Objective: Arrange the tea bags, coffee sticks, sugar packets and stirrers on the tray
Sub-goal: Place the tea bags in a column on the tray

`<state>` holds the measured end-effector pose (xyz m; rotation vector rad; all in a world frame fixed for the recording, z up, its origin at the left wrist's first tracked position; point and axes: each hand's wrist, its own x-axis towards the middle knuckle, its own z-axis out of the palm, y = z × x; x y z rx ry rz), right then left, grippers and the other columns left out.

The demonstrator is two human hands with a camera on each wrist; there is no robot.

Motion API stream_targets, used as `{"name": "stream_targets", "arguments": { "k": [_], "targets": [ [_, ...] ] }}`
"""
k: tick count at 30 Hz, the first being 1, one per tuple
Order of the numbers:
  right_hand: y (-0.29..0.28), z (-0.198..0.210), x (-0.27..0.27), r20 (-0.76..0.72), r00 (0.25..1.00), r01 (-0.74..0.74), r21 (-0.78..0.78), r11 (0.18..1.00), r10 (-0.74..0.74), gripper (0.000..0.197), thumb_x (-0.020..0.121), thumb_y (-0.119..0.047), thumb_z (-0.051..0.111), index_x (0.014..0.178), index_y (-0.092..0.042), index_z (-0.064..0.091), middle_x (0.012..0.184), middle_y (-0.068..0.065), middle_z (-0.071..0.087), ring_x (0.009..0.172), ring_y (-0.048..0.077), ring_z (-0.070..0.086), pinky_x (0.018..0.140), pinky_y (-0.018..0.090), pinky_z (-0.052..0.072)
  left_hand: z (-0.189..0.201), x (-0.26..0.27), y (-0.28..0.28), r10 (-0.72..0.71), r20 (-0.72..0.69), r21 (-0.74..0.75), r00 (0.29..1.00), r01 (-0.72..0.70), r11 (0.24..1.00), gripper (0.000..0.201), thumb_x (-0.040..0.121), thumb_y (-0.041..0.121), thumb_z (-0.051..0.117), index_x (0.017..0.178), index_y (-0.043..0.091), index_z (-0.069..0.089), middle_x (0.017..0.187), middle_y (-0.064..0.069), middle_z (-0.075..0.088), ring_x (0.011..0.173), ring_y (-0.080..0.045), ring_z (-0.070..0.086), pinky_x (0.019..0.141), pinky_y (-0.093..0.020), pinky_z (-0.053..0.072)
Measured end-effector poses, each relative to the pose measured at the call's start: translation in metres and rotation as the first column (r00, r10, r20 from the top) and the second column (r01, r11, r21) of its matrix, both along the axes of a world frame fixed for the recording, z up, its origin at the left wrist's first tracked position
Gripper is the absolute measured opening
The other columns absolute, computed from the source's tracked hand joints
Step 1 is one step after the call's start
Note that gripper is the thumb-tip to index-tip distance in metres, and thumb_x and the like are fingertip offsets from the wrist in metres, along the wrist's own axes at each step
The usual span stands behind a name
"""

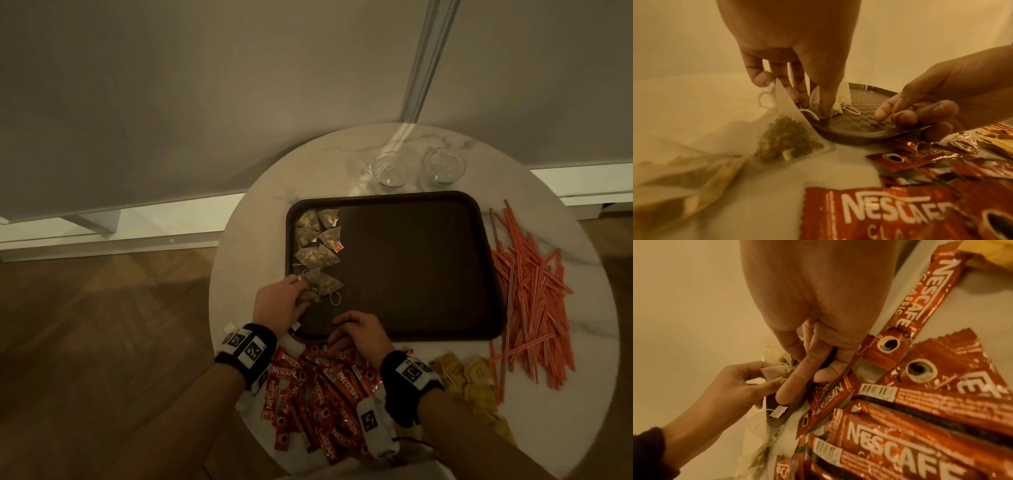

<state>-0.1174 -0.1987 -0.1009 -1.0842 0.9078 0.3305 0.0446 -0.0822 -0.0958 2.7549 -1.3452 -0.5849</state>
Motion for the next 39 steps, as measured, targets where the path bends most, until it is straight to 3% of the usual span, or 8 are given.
{"name": "stream_targets", "arguments": {
  "k": [4,10,13,17,23,29,35,39],
  "targets": [
    [0.000,0.001,0.000,-0.005,1.000,-0.002,0.006,1.000,0.002,0.020,0.102,-0.003,0.037,0.111,-0.004,0.055,0.078,0.013,0.073,0.065,0.027,0.072,0.048,0.030,0.043,0.006,-0.001,0.001,-0.013,-0.008,0.037,1.000,0.013,0.999,0.037,0.091,0.048,0.059,0.126,0.034,0.055,0.119,0.011,0.054,0.097,-0.012,0.061,0.070,-0.025,0.043],
    [-0.007,0.005,0.010,-0.008,0.998,-0.064,-0.070,0.995,0.064,0.020,0.102,-0.007,0.041,0.116,-0.005,0.055,0.081,0.017,0.071,0.056,0.025,0.068,0.050,0.032,0.049,0.014,-0.002,0.010,0.003,-0.049,-0.050,0.999,-0.005,0.999,0.042,0.091,0.048,0.061,0.130,0.032,0.056,0.123,0.011,0.056,0.101,-0.012,0.062,0.070,-0.020,0.038],
    [-0.015,0.005,0.023,-0.028,0.997,-0.075,-0.096,0.993,0.073,0.020,0.103,-0.009,0.042,0.119,-0.007,0.054,0.082,0.014,0.071,0.054,0.022,0.067,0.042,0.026,0.048,0.025,-0.002,0.014,0.053,-0.069,-0.120,0.996,-0.061,0.991,0.039,0.089,0.047,0.064,0.123,0.029,0.060,0.112,0.010,0.060,0.094,-0.011,0.061,0.067,-0.019,0.037],
    [-0.027,0.002,0.041,-0.043,0.995,-0.091,-0.116,0.989,0.087,0.021,0.103,-0.012,0.044,0.122,-0.009,0.053,0.084,0.012,0.072,0.055,0.020,0.067,0.042,0.025,0.049,0.035,0.006,0.037,0.176,-0.097,-0.175,0.980,-0.191,0.966,0.030,0.090,0.037,0.066,0.118,0.030,0.062,0.105,0.014,0.059,0.076,-0.001,0.050,0.059,-0.010,0.029],
    [-0.046,0.001,0.057,-0.027,0.999,0.032,-0.143,0.989,-0.037,0.026,0.102,-0.008,0.044,0.127,-0.007,0.048,0.082,0.013,0.070,0.055,0.021,0.066,0.042,0.025,0.049,0.028,0.009,0.084,0.319,-0.219,-0.178,0.922,-0.359,0.916,0.020,0.094,0.032,0.063,0.113,0.026,0.064,0.100,0.014,0.057,0.069,-0.004,0.054,0.069,-0.031,0.052],
    [-0.046,0.003,0.051,-0.011,0.999,0.044,-0.143,0.989,-0.046,0.025,0.101,-0.005,0.044,0.124,-0.011,0.050,0.083,0.012,0.071,0.057,0.021,0.066,0.045,0.023,0.047,0.020,0.006,0.106,0.378,-0.243,-0.189,0.893,-0.426,0.885,0.018,0.093,0.022,0.063,0.110,0.025,0.066,0.096,0.013,0.057,0.065,-0.008,0.055,0.070,-0.040,0.053],
    [-0.038,-0.002,0.041,-0.004,1.000,0.023,-0.119,0.993,-0.024,0.028,0.099,-0.003,0.046,0.126,-0.011,0.049,0.086,0.014,0.072,0.060,0.021,0.068,0.046,0.023,0.048,0.023,-0.001,0.092,0.318,-0.280,-0.211,0.906,-0.381,0.900,0.028,0.089,0.015,0.066,0.115,0.026,0.065,0.103,0.014,0.057,0.074,-0.003,0.053,0.068,-0.026,0.049],
    [-0.041,0.003,0.035,0.004,0.996,0.092,-0.130,0.987,-0.093,0.026,0.098,-0.002,0.047,0.122,-0.010,0.052,0.082,0.013,0.071,0.055,0.019,0.067,0.045,0.022,0.047,0.017,-0.006,0.075,0.298,-0.251,-0.097,0.921,-0.330,0.939,0.034,0.090,0.031,0.065,0.124,0.028,0.059,0.115,0.013,0.054,0.078,-0.004,0.050,0.065,-0.020,0.039]
  ]
}}
